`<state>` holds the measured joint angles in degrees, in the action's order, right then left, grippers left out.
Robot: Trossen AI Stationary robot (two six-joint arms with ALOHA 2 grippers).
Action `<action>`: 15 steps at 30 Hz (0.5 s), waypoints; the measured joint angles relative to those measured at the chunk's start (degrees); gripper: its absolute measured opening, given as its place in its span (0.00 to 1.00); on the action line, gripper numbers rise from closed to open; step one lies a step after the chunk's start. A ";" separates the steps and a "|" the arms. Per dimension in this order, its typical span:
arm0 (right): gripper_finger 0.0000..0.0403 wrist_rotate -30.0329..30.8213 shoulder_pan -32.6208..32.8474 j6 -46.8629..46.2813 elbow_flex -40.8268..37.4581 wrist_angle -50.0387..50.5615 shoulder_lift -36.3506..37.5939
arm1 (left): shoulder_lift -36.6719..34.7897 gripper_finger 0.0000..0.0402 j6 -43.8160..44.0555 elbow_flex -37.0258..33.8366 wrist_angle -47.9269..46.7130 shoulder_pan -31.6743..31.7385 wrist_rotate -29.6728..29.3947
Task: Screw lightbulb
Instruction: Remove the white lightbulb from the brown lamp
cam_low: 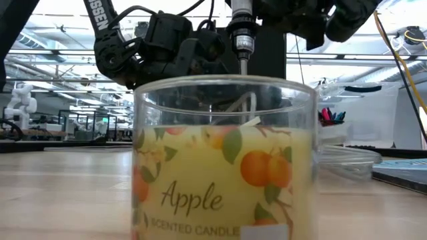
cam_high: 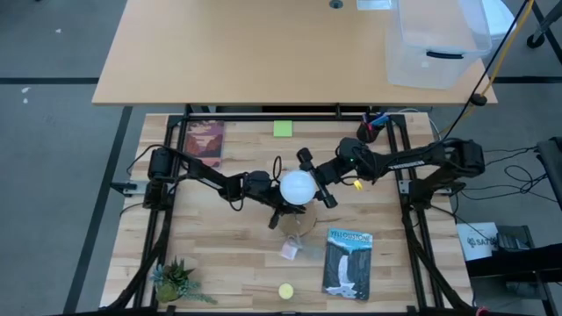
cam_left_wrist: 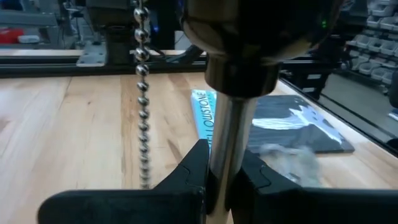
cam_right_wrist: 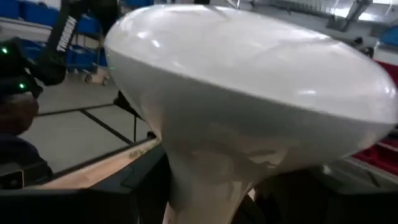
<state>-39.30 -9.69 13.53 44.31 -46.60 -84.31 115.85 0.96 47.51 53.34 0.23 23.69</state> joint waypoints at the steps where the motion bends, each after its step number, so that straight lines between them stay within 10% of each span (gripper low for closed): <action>1: 0.57 -0.27 0.00 -0.63 0.00 -1.32 -0.72 | 0.00 0.08 0.00 0.00 0.09 0.02 0.34; 15: 0.57 -4.45 0.47 -5.81 3.52 -2.45 -4.47 | -0.02 0.08 0.67 0.04 -0.11 -0.11 0.84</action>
<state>-43.75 -9.22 7.72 47.83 -49.05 -88.78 115.83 1.63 47.55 53.23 0.12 24.53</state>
